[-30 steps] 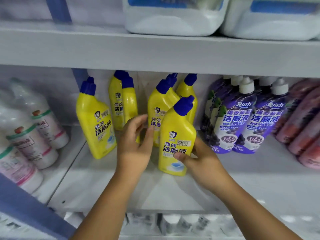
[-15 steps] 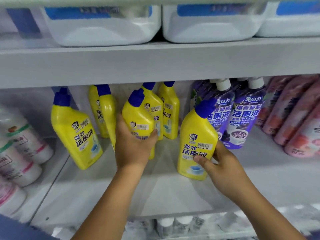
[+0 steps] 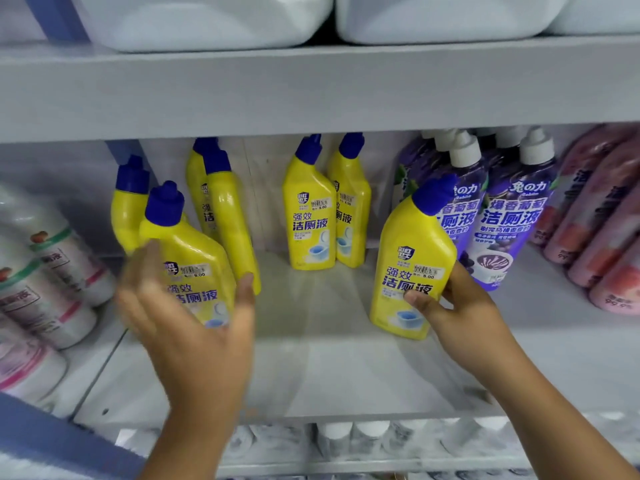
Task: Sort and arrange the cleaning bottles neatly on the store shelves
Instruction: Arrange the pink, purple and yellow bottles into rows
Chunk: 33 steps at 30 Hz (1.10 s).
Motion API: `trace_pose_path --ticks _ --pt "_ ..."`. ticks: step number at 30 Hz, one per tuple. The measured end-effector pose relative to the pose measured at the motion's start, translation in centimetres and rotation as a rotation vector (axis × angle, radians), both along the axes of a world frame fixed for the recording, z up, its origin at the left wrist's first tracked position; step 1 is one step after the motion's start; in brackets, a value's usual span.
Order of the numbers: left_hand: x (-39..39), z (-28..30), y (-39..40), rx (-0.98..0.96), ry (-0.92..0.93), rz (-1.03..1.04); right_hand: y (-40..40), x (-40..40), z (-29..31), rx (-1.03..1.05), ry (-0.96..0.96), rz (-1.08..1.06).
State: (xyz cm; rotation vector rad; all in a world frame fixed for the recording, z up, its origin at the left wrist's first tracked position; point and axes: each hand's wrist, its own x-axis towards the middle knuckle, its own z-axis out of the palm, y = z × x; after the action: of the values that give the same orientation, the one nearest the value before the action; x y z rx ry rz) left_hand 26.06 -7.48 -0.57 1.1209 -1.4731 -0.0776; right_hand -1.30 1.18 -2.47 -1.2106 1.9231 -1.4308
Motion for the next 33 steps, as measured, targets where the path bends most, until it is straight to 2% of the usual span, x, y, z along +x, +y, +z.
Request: trace_pose_path --ticks 2,4,5,8,12,14,17,23,27,29,31,33 --pt "-2.8 -0.2 2.4 -0.110 -0.083 -0.219 0.2 -0.4 -0.1 0.002 0.017 -0.017" --pt "-5.2 -0.7 1.8 0.032 -0.025 -0.476 0.5 -0.7 -0.2 0.002 0.024 -0.034" --pt "-6.4 -0.9 0.5 0.135 0.060 -0.532 0.7 -0.9 -0.1 0.001 0.021 -0.042" --pt "-9.4 -1.6 -5.2 0.399 0.260 -0.521 1.7 -2.0 0.2 0.009 0.029 -0.058" --pt "-11.8 -2.5 -10.6 0.569 0.253 -0.405 3.0 -3.3 0.6 0.031 0.032 -0.093" --pt "-11.8 -3.0 -11.8 0.567 0.222 -0.363 3.3 -3.5 0.6 0.033 0.032 -0.108" --pt "-11.3 -4.3 -12.0 0.436 0.172 -0.251 3.3 -3.5 0.6 0.027 0.034 -0.123" --pt "-11.1 -4.5 -8.6 0.334 0.200 -0.051 3.3 -3.5 0.4 0.030 0.040 -0.126" --pt "-12.7 -3.1 -4.8 -0.081 0.115 -0.173 3.3 -3.5 0.4 0.031 0.042 -0.120" --pt "-13.8 -2.3 -4.7 -0.165 0.079 -0.301 3.3 -3.6 0.4 0.027 0.039 -0.119" --pt "-15.3 -1.5 -6.2 -0.009 0.102 -0.405 3.4 -3.6 0.4 0.030 0.032 -0.114" --pt "-16.5 -1.4 -8.6 0.285 0.083 -0.448 3.4 -3.7 0.4 0.032 0.030 -0.111"
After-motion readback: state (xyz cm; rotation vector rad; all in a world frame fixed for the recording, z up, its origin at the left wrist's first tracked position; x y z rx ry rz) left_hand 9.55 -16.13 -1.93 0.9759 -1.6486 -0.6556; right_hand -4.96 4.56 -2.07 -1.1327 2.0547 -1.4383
